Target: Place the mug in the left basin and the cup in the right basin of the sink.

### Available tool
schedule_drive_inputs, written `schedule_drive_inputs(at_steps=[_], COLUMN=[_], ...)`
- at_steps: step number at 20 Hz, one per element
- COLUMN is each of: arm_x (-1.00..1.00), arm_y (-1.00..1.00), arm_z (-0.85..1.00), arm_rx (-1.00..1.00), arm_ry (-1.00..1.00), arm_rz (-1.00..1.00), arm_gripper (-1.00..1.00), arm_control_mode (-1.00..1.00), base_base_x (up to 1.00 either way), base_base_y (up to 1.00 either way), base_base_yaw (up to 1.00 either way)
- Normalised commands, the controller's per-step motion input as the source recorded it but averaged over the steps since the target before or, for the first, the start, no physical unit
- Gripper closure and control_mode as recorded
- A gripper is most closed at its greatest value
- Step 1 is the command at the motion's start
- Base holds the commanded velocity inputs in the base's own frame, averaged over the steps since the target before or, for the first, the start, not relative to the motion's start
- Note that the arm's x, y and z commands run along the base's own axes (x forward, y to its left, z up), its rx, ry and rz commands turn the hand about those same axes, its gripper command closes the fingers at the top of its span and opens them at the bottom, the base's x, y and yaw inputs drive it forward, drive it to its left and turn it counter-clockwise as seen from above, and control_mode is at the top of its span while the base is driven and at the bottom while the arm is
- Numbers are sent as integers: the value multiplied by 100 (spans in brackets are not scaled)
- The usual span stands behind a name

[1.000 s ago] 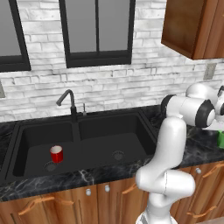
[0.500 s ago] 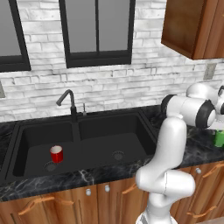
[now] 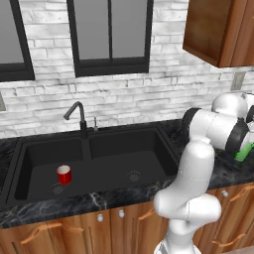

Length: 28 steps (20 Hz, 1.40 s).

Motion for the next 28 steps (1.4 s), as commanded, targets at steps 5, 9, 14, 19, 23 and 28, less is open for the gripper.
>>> schedule_drive_inputs(at_steps=[5, 9, 14, 19, 23, 28], arm_x=[7, 4, 8, 17, 28, 45], arm_y=[97, 97, 100, 97, 84, 71], arm_z=[10, 25, 37, 5, 0, -2], arm_rx=[-9, -6, -8, -4, 0, 5], arm_ry=[-5, -8, 2, 10, 12, 15], arm_rz=[-3, -1, 8, 12, 20, 21], arm_gripper=[100, 100, 100, 100, 100, 100], arm_control_mode=[-100, -100, -100, -100, -100, -100], base_base_x=[0, 0, 0, 0, 0, 0], base_base_y=[0, 0, 0, 0, 0, 0], base_base_yaw=[0, 0, 0, 0, 0, 0])
